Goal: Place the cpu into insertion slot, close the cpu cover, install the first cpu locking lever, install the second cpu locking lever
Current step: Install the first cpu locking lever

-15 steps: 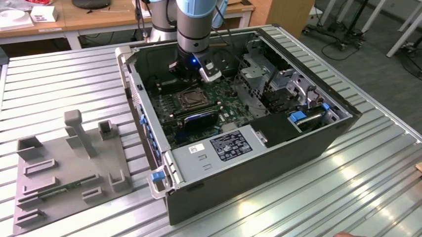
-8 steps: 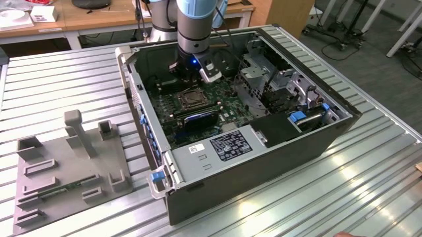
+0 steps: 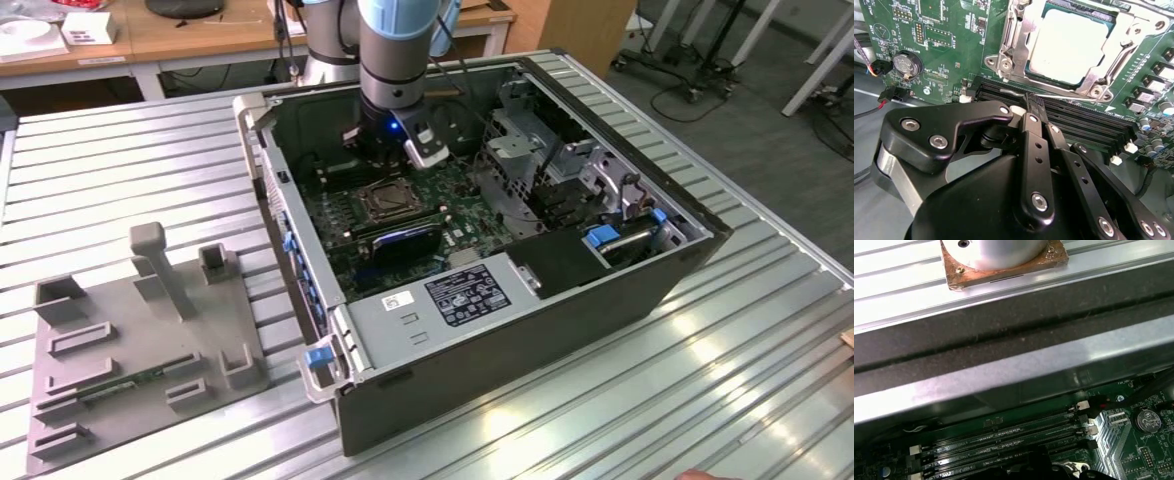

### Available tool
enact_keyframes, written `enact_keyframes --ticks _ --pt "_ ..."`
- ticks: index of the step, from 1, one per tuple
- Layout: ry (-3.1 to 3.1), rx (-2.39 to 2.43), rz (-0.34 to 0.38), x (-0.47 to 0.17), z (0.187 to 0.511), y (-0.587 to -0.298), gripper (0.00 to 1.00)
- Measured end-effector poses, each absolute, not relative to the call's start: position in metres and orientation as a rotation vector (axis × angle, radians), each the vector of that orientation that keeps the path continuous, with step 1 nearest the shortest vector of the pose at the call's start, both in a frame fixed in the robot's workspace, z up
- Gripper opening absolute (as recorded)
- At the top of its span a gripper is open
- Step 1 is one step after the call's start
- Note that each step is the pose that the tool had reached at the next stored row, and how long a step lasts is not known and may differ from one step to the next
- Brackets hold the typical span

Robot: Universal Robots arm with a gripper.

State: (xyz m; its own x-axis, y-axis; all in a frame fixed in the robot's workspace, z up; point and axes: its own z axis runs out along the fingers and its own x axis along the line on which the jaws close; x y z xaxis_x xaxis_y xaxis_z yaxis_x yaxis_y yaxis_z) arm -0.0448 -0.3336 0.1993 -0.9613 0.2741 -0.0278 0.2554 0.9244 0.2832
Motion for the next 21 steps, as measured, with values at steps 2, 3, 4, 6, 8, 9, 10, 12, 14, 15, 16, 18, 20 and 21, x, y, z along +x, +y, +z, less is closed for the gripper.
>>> enact_keyframes --ticks 2,3,4,6,8,9,10,12,14,15,16,18,20,21 --pt "3.016 0.415 0.430 -0.0446 0.1990 -0.3336 0.10" --pt "3.016 0.415 0.430 -0.0445 0.1986 -0.3336 0.10" --pt "3.016 0.415 0.430 -0.0444 0.1983 -0.3336 0.10" --pt "3.016 0.415 0.429 -0.0443 0.1981 -0.3336 0.10" --pt "3.016 0.415 0.428 -0.0443 0.1981 -0.3336 0.10" --pt "3.016 0.415 0.429 -0.0443 0.1980 -0.3336 0.10" --pt "3.016 0.415 0.428 -0.0443 0.1978 -0.3336 0.10" --pt "3.016 0.415 0.427 -0.0442 0.1972 -0.3336 0.10" --pt "3.016 0.415 0.425 -0.0442 0.1967 -0.3336 0.10" --pt "3.016 0.415 0.423 -0.0442 0.1964 -0.3336 0.10" --pt "3.016 0.415 0.422 -0.0442 0.1962 -0.3336 0.10" --pt "3.017 0.415 0.420 -0.0443 0.1960 -0.3336 0.10" --pt "3.016 0.415 0.420 -0.0439 0.1957 -0.3331 0.10" --pt "3.016 0.415 0.420 -0.0438 0.1957 -0.3330 0.10"
